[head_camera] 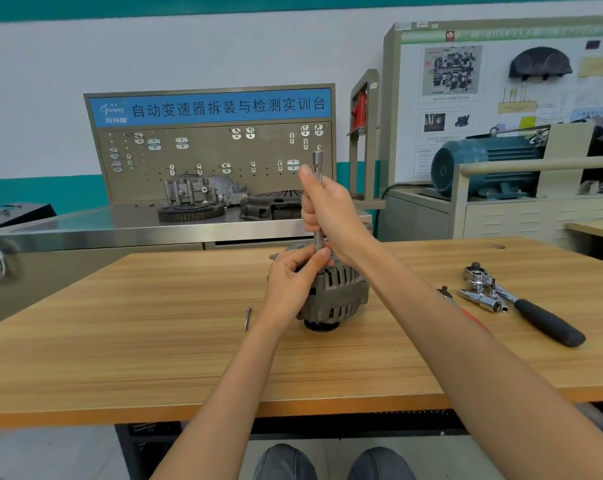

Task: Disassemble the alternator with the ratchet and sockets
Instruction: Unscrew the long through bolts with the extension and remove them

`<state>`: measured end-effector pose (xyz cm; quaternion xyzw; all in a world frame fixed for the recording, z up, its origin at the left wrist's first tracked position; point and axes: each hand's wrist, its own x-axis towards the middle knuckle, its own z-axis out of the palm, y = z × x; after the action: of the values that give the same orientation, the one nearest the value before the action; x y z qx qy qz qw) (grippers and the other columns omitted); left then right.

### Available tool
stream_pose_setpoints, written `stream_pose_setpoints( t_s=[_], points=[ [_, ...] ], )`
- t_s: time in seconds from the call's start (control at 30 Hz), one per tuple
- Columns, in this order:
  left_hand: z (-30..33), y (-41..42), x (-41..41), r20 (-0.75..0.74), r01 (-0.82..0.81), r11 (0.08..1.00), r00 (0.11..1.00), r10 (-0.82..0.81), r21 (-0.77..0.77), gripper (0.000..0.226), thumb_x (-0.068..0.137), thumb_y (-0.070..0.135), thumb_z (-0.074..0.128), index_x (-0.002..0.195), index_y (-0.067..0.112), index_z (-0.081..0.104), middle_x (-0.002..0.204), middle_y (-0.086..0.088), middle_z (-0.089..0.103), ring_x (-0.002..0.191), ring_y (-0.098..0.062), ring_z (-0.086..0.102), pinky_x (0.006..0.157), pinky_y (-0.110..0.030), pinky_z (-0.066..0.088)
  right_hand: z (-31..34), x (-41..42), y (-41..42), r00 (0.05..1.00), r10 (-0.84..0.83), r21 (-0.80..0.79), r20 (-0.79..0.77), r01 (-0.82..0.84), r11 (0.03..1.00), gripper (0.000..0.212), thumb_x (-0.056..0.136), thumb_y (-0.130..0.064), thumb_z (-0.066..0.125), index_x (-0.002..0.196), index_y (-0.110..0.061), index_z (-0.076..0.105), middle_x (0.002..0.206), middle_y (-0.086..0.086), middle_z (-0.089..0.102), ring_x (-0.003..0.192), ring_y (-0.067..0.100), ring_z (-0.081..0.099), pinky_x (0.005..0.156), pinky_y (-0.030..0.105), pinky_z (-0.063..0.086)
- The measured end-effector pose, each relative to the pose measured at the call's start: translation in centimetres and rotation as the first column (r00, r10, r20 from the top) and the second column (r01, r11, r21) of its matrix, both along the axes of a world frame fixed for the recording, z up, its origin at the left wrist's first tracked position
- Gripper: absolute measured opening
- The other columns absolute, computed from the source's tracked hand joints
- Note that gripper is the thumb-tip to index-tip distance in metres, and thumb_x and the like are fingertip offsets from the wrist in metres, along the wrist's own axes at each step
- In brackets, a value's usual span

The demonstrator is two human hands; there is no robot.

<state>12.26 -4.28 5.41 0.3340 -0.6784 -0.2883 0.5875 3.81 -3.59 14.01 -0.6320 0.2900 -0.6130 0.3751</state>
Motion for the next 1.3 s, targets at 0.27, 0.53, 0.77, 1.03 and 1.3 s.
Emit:
stream_pose_setpoints(
  t_s=[0.27, 0.53, 0.77, 1.03, 1.3],
  points=[
    [0.1, 0.0, 0.1, 0.042, 0.015, 1.000, 0.999, -0.014, -0.009, 0.035, 0.095, 0.025, 0.058, 0.061, 0.031, 0.063, 0.072, -0.013, 0.065, 0.070, -0.014, 0.057, 0.090, -0.050, 0.040, 0.5, -0.2, -0.3, 0.996, 0.068, 0.076, 0.059, -0.072, 0.994, 0.041, 0.097, -0.011, 0.040, 0.059, -0.020, 0.029, 0.039, -0.011, 0.027, 0.034, 0.006, 0.021, 0.035, 0.017, 0.018],
    [0.3, 0.3, -0.1, -0.006, 0.008, 1.000, 1.000, -0.008, 0.030, 0.027, 0.094, 0.020, 0.059, 0.069, 0.023, 0.067, 0.080, -0.010, 0.071, 0.085, -0.028, 0.064, 0.100, -0.058, 0.039, -0.8, -0.7, -0.6, 0.995, 0.099, 0.160, 0.003, -0.098, 0.982, 0.037, 0.099, -0.013, 0.040, 0.063, -0.018, 0.033, 0.043, -0.009, 0.030, 0.037, 0.007, 0.025, 0.040, 0.021, 0.023],
    [0.6, -0.2, 1.2, -0.069, 0.204, 0.967, 0.978, -0.195, 0.152, 0.034, 0.100, 0.021, 0.044, 0.092, 0.023, 0.077, 0.105, -0.003, 0.073, 0.105, -0.016, 0.065, 0.091, -0.024, 0.045, -0.9, -1.0, -0.5, 0.985, 0.028, 0.068, -0.169, -0.017, 0.998, 0.035, 0.101, -0.020, 0.038, 0.066, -0.014, 0.041, 0.061, 0.002, 0.050, 0.055, 0.009, 0.052, 0.055, 0.017, 0.045],
    [0.5, -0.2, 1.6, -0.089, 0.275, 0.958, 0.959, -0.268, 0.083, 0.031, 0.097, 0.015, 0.053, 0.085, 0.032, 0.077, 0.092, 0.007, 0.075, 0.089, -0.003, 0.068, 0.070, -0.012, 0.049, -1.7, -0.6, -0.6, 0.982, -0.001, -0.001, -0.188, 0.001, 1.000, 0.034, 0.103, -0.028, 0.034, 0.079, -0.012, 0.051, 0.065, 0.003, 0.058, 0.059, 0.011, 0.058, 0.060, 0.018, 0.049],
    [0.3, -0.9, 1.1, -0.149, 0.153, 0.981, 0.980, -0.134, 0.119, 0.009, 0.086, 0.010, 0.068, 0.093, 0.014, 0.069, 0.084, 0.004, 0.072, 0.083, -0.004, 0.066, 0.069, -0.015, 0.050, -5.3, -1.5, -1.0, 0.967, -0.247, -0.111, -0.057, 0.240, 0.964, 0.016, 0.092, -0.027, 0.058, 0.096, -0.011, 0.056, 0.082, 0.001, 0.062, 0.079, 0.009, 0.061, 0.071, 0.020, 0.053]
  ],
)
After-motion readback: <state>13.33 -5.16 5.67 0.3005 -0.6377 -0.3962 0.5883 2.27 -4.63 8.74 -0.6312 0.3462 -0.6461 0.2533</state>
